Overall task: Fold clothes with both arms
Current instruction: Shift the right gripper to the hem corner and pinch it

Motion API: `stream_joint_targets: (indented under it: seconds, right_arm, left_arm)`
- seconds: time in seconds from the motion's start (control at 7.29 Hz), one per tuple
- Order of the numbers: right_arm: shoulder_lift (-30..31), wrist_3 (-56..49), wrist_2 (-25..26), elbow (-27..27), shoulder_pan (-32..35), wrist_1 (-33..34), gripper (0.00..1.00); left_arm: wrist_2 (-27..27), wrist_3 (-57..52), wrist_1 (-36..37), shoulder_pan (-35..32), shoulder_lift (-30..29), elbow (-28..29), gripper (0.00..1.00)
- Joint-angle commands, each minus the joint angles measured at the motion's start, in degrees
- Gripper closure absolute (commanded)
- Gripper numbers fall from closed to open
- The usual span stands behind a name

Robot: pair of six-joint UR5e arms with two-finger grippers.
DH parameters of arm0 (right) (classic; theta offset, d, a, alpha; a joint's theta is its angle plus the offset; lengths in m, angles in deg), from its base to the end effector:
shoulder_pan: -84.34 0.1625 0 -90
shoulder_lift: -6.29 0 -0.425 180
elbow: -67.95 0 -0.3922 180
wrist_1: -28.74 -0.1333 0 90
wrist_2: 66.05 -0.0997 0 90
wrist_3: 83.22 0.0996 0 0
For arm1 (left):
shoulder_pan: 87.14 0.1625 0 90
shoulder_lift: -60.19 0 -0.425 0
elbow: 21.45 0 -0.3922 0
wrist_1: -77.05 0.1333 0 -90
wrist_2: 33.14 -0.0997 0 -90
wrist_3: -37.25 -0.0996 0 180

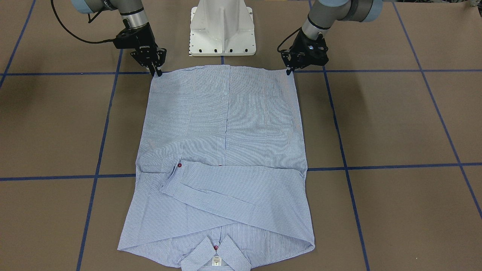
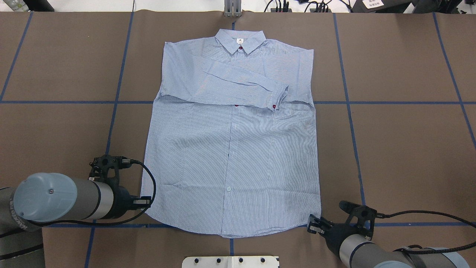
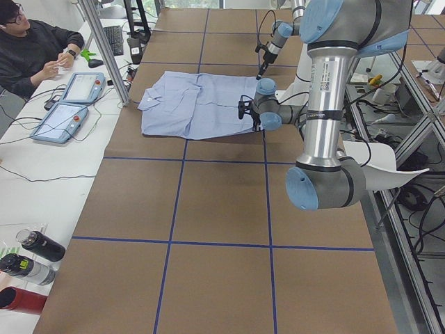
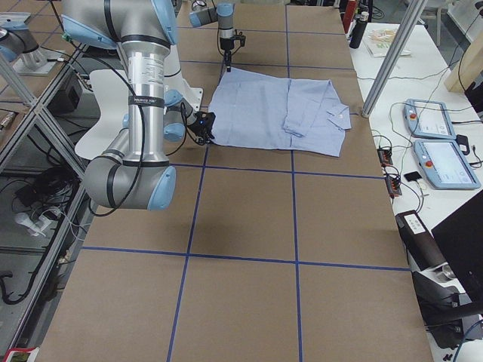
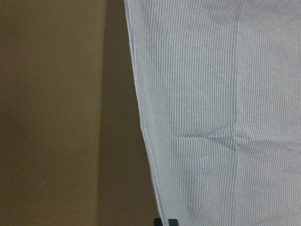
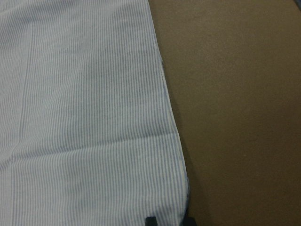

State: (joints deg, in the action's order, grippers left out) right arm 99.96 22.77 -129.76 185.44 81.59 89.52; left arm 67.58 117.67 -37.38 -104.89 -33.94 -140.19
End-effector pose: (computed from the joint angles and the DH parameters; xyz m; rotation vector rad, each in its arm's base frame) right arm -0.4709 -0.1550 0.4023 0.2734 -0.9721 0.4235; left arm 0.4376 -0.2606 0.3425 0.0691 1.0089 -0.0367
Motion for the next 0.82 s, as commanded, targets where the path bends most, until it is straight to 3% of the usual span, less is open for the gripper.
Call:
stream_joint_targets:
  seconds: [0.0,0.27,0.41,0.69]
  right_arm:
    - [-0.07,-0.09,-0.18,0.55,0.11,-0.05,1.00]
    - [0.54,-0.44,-2.10,5.00,0.64,0.04,1.00]
    - [1.16,-0.44,-5.68,8.60,1.51,2.74,1.00]
    - [1.60,-0.35,-12.01,21.13,1.26,15.79,1.00]
  left_arm:
    - [0.00,0.00,0.00,0.00,-0.09,0.00,1.00]
    - [0.26,0.00,0.00,0.00,-0.09,-0.96,1.00]
    - [0.53,0.00,1.30,0.00,0.26,-3.15,1.00]
    - [6.46,1.65,5.43,0.00,2.97,-12.16,1.00]
